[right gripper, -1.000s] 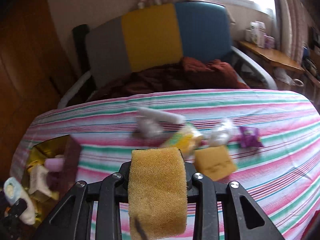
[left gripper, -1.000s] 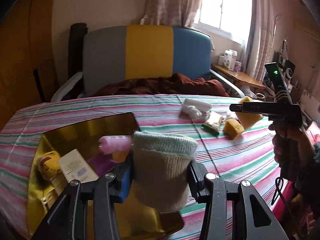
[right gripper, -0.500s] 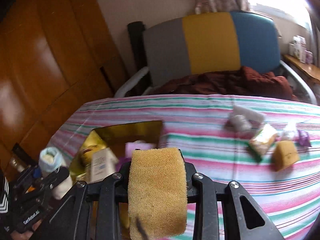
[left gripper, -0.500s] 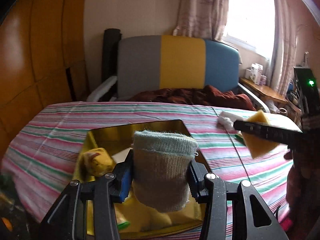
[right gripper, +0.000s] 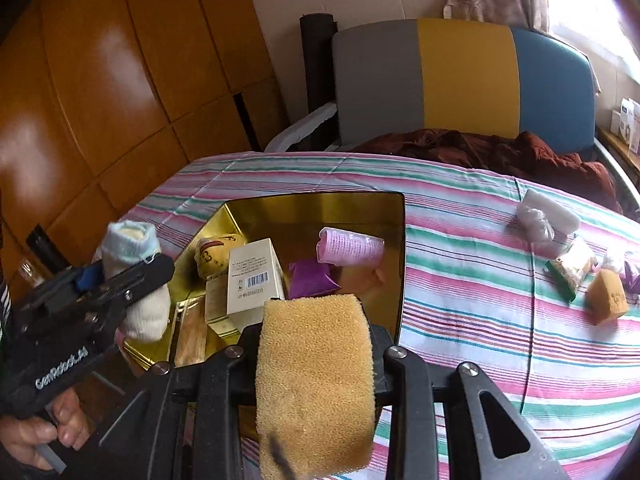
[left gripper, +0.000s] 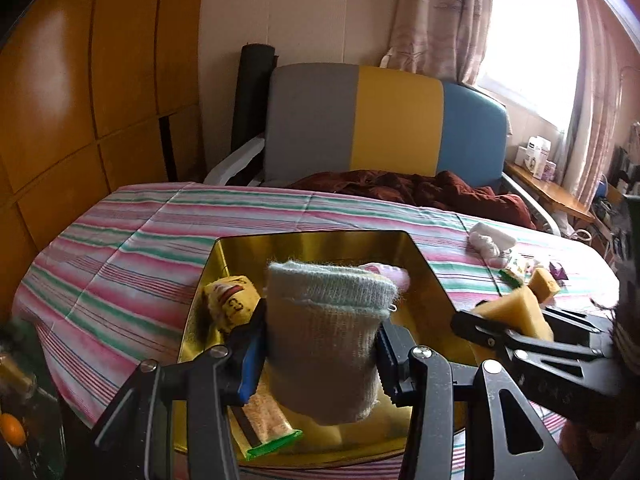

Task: Organize objects
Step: 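Carry the sock and sponge over the gold tray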

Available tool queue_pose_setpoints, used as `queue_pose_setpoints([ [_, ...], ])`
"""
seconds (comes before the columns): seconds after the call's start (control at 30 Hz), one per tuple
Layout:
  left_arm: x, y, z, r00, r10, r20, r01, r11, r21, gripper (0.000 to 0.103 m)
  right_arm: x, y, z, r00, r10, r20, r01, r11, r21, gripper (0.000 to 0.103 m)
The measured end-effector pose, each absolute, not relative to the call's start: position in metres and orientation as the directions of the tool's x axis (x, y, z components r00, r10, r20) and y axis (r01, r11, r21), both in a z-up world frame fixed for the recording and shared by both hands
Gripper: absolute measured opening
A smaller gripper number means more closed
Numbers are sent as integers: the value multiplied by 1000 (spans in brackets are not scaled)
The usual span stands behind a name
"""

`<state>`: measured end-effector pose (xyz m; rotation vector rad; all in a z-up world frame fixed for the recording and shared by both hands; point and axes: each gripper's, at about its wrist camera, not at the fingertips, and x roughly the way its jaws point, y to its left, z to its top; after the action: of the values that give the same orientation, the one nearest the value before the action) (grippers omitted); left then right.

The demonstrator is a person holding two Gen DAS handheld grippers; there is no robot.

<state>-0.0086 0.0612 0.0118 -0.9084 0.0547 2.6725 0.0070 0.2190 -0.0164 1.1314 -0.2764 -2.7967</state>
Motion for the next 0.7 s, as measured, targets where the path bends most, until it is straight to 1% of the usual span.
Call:
queue_pose_setpoints([
  [0.4, -23, 61, 9, -746, 264, -611, -296, -954, -50, 48, 2, 216, -19, -717, -152, -680, 31, -982, 186, 32],
  [0.7, -49, 66, 8, -742, 246, -623, -290, -956, -31, 48, -6, 211, -15, -724, -157, -672, 47, -983, 179, 32],
])
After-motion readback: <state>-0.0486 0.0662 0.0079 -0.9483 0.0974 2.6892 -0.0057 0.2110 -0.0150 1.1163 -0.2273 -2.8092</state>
